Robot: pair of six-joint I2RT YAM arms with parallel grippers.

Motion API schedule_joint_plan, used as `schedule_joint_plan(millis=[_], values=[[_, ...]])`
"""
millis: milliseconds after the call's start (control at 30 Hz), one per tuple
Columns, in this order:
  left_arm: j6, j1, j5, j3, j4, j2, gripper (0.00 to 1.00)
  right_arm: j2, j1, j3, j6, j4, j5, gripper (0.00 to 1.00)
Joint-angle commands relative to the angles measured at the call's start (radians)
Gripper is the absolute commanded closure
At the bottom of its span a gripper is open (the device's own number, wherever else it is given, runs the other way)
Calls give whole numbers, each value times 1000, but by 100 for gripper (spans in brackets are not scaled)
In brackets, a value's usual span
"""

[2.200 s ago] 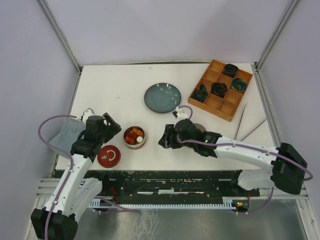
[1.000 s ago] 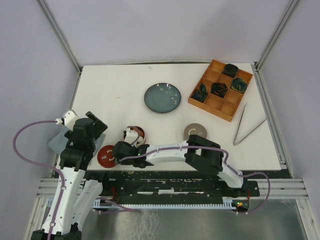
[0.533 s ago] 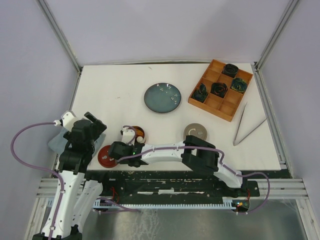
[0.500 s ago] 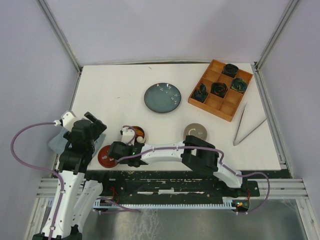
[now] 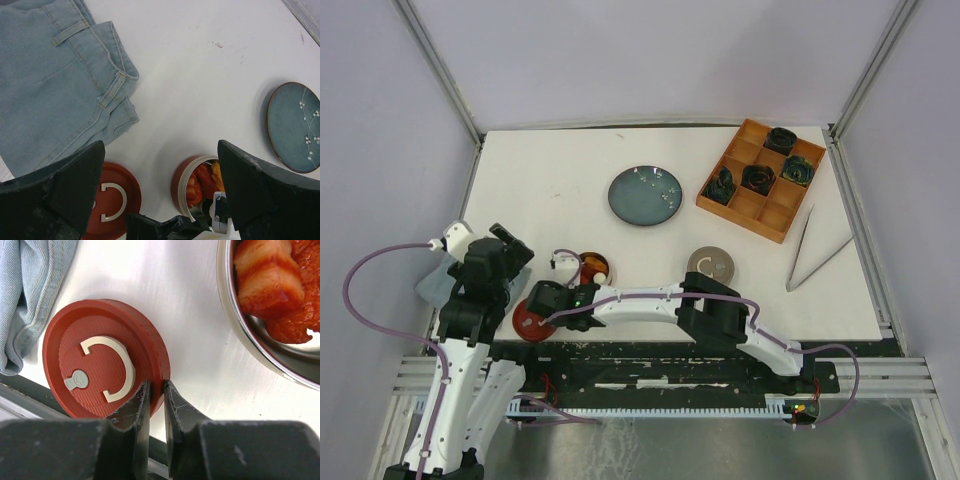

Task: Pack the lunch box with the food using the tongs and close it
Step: Pick up the box lid from the center of the board.

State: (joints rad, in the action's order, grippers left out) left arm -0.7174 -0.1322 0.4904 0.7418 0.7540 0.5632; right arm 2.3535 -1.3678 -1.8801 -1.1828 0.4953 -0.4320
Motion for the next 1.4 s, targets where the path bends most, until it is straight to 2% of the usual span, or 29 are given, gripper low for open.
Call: schedule_joint_plan(millis=[0, 100, 200, 267, 400, 533, 800, 967, 1133, 1367], values=[[46, 3, 12, 22, -24, 1, 1, -33, -2, 37, 77, 121, -19, 80], [45, 5, 3, 18, -28, 3, 1, -123, 1, 113, 121, 100, -60, 83], [46, 4, -15, 13, -37, 8, 1, -201, 13, 214, 165, 62, -80, 95], [44, 4, -34, 7, -42, 16, 1, -251, 26, 281, 192, 24, -60, 100], [42, 5, -71, -3, -52, 29, 1, -361, 62, 415, 285, -109, 66, 100], [48, 3, -106, -11, -63, 36, 1, -454, 107, 482, 350, -63, 108, 100], [56, 4, -230, -54, -136, 67, 1, -660, 199, 735, 348, -103, 177, 100], [53, 4, -358, -79, -181, 108, 1, -709, 253, 854, 316, -134, 188, 100], [74, 4, -456, -94, -199, 150, 2, -800, 301, 899, 364, -148, 191, 100], [63, 5, -498, -120, -244, 208, 2, -948, 356, 915, 381, -80, 149, 100]])
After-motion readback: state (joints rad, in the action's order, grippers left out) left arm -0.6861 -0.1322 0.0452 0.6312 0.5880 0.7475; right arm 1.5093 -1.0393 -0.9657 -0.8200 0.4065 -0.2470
